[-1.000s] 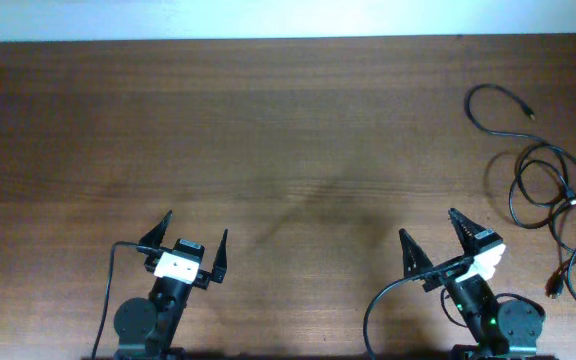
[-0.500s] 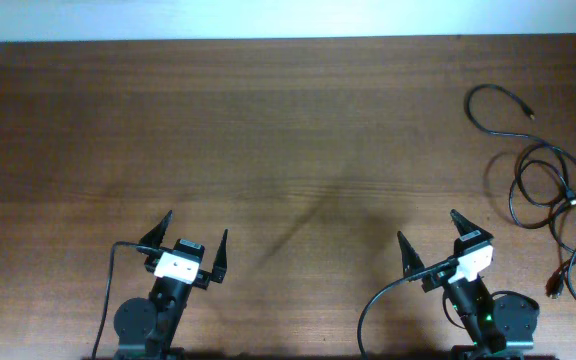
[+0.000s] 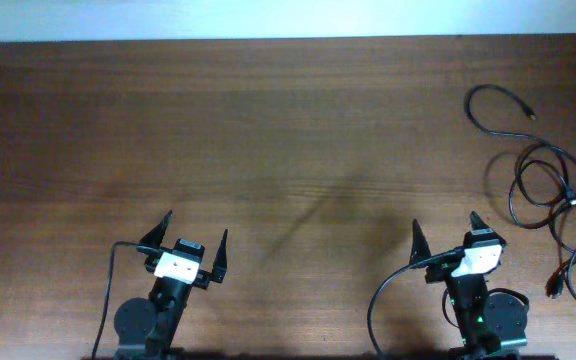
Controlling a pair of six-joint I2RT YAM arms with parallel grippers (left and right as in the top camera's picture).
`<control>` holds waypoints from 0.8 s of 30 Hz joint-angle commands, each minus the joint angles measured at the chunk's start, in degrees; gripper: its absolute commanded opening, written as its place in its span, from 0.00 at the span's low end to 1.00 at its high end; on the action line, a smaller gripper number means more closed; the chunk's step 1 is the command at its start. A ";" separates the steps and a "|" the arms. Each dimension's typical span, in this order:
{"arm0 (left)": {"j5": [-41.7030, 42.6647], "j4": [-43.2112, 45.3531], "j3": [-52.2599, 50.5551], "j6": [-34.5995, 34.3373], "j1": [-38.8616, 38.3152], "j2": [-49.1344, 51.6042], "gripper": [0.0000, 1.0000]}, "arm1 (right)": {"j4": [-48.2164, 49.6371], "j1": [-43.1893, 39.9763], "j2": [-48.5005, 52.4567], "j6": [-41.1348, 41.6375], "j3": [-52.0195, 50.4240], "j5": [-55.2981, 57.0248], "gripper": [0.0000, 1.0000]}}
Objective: Untangle cables
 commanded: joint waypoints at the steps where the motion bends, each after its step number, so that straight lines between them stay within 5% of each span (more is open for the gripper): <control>1: -0.39 -0.15 -0.31 0.72 -0.07 -0.33 0.99 | -0.63 -1.46 -0.44 3.02 -0.26 1.90 0.99; 24: -0.39 -0.15 -0.31 0.72 -0.07 -0.33 0.99 | -0.44 -1.88 -0.44 2.97 -0.26 1.05 0.99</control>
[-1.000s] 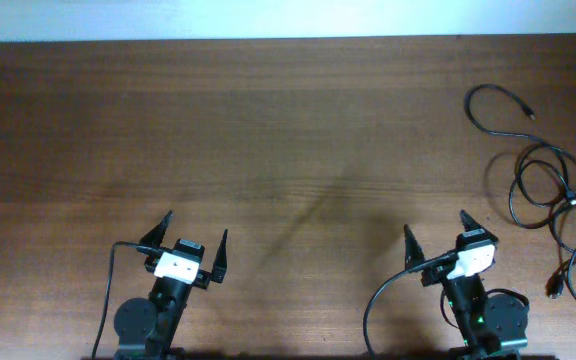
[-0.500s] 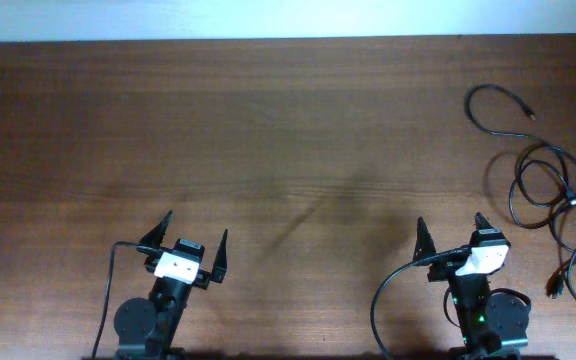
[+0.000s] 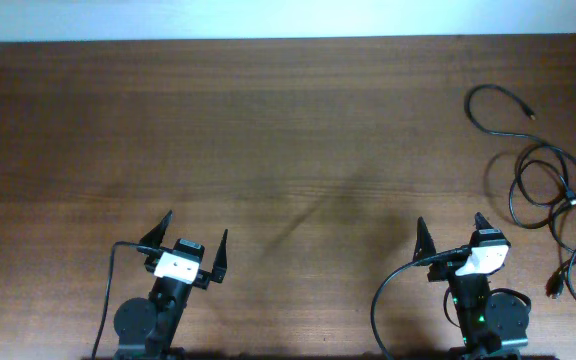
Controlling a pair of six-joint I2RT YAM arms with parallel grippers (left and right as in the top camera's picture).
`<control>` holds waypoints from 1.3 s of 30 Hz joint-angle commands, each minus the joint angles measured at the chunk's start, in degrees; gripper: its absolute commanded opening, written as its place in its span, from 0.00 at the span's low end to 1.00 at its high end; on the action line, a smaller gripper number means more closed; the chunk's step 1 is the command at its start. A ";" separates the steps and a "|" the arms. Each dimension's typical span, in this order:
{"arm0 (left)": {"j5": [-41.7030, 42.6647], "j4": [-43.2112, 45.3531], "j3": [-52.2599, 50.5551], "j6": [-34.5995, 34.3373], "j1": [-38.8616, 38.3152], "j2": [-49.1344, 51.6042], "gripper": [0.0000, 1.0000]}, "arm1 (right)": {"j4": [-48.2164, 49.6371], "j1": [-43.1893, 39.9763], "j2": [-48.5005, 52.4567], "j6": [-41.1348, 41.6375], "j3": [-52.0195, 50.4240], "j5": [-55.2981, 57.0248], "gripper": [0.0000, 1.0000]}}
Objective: Untangle cables
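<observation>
A tangle of black cables (image 3: 553, 190) lies at the right edge of the table, with loops crossing one another and one loose end curling up toward the far right (image 3: 498, 100). A small connector (image 3: 554, 287) lies at the tangle's near end. My right gripper (image 3: 451, 233) stands open near the front edge, to the left of the tangle and apart from it. At the front left my left gripper (image 3: 190, 233) is open too, far from the cables. Neither holds anything.
The brown wooden table (image 3: 268, 130) stretches wide between the arms and the back edge. Each arm's own black supply cable (image 3: 383, 300) loops beside its base at the front.
My right gripper has shifted a few pixels to the right, toward the tangle. The left arm and the cables lie as before.
</observation>
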 commanded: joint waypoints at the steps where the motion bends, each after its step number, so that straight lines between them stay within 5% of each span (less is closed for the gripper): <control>1: -0.39 -0.15 -0.31 0.72 -0.07 -0.33 0.99 | -0.42 -0.31 -0.44 0.61 -0.26 0.50 0.99; 39: -0.39 -0.15 -0.31 0.72 -0.07 -0.33 0.99 | -0.42 -9.27 -0.42 0.61 -0.26 0.50 0.99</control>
